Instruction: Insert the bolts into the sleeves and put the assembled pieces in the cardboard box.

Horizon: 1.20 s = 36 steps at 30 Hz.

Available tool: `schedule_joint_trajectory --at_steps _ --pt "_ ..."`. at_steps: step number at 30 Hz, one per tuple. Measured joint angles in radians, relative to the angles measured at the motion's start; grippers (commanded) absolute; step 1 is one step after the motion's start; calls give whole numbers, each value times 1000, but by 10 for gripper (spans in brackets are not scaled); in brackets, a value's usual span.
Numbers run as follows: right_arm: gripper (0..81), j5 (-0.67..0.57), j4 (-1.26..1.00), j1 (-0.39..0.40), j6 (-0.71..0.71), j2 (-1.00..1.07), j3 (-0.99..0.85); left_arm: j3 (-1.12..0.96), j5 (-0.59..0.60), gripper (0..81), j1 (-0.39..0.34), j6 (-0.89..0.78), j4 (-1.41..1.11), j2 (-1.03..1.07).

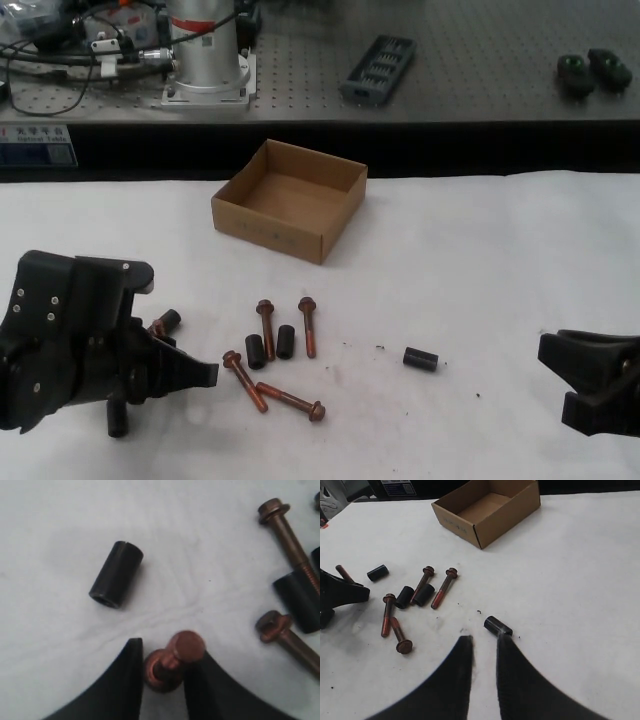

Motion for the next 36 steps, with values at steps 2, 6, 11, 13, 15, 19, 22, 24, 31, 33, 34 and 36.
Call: schedule_joint_trajectory --at_steps 2,6,11,13,15,19,22,24,31,33,34,36 --pt "151 0 0 0 0 0 0 0 0 6 0 10 -4 2" --pt "151 0 0 0 0 0 5 0 25 6 0 26 -7 1" --pt "151 0 -46 0 -2 0 39 0 76 6 0 36 58 -29" --pt "151 0 -86 0 -3 0 72 0 82 6 0 41 120 -76" --pt "151 0 -121 0 -6 0 97 2 92 6 -4 47 158 -108" --pt "151 -5 -180 0 -11 0 119 1 101 6 -19 51 284 -263" --pt "151 -5 -190 0 -14 0 119 -3 102 6 -56 48 394 -372" --pt "151 -5 -193 0 -14 0 119 -25 116 6 -90 23 514 -435" --pt "151 -5 -193 0 -14 0 120 -242 87 6 -245 63 941 -498" --pt "151 -5 -193 0 -14 0 120 -300 46 6 -265 103 1025 -495" --pt "151 -5 -193 0 -14 0 120 -329 32 6 -268 120 1063 -490" --pt "151 -5 -190 0 -14 0 120 -378 9 6 -269 161 1135 -463"
